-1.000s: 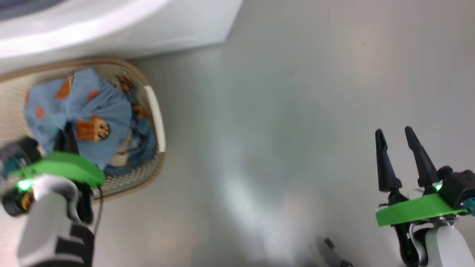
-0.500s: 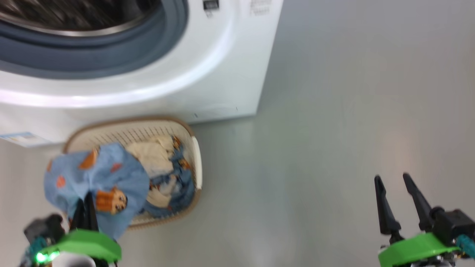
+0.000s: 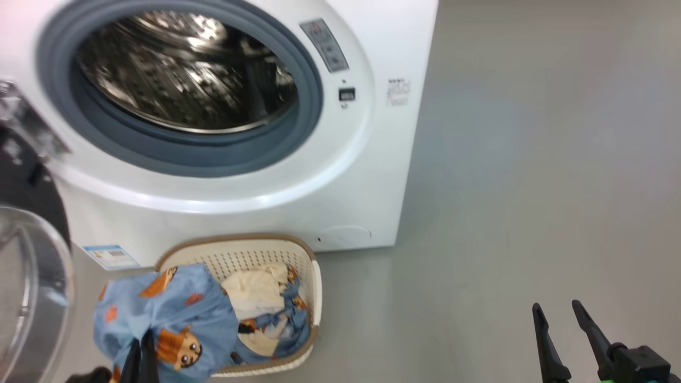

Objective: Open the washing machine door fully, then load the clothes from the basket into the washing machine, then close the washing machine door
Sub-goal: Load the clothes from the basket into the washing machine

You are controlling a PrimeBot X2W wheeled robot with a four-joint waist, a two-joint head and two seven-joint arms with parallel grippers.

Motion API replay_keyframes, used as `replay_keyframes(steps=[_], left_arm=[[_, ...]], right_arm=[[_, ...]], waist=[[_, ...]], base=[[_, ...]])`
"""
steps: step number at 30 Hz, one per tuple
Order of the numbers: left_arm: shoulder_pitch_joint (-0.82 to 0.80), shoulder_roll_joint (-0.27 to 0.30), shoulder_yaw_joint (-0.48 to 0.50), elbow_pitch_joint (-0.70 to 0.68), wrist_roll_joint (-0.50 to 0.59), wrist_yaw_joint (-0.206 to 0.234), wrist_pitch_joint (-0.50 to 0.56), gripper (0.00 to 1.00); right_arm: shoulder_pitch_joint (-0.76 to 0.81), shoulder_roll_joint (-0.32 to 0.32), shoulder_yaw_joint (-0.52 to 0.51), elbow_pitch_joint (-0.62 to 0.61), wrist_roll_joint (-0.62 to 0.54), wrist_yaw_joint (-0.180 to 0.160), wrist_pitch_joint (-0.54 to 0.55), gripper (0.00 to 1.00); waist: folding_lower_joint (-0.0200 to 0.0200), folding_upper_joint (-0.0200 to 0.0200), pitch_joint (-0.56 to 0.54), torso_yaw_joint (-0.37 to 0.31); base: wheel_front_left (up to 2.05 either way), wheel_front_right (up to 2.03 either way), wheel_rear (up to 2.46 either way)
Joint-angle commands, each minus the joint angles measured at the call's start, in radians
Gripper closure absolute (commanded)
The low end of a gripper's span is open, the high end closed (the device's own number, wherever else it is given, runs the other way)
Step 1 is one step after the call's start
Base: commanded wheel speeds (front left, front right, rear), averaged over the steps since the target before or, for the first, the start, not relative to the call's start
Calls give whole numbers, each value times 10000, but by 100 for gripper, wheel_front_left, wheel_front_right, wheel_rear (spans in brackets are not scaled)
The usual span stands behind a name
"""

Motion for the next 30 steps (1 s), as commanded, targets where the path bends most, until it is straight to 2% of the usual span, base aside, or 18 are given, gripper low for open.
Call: replay_keyframes(steps=[1,12,30], left_arm=[[95,171,248,-418,-89,114,-66,100],[1030,170,-52,-1310,-40,187,-66,100],[1390,170,28,-1704,159,-7,-66,100]], right_arm=[[11,-69,259,-280,-93,16,-76,0],[455,-62,445,-565,-329,16,-76,0],[479,-61,588,-656,-331,16,-76,0]], waist=[[0,-1,-688,445],[0,-1,-1156,627],[0,-1,-1618,15]], base=[[0,0,0],[0,0,0],[0,0,0]])
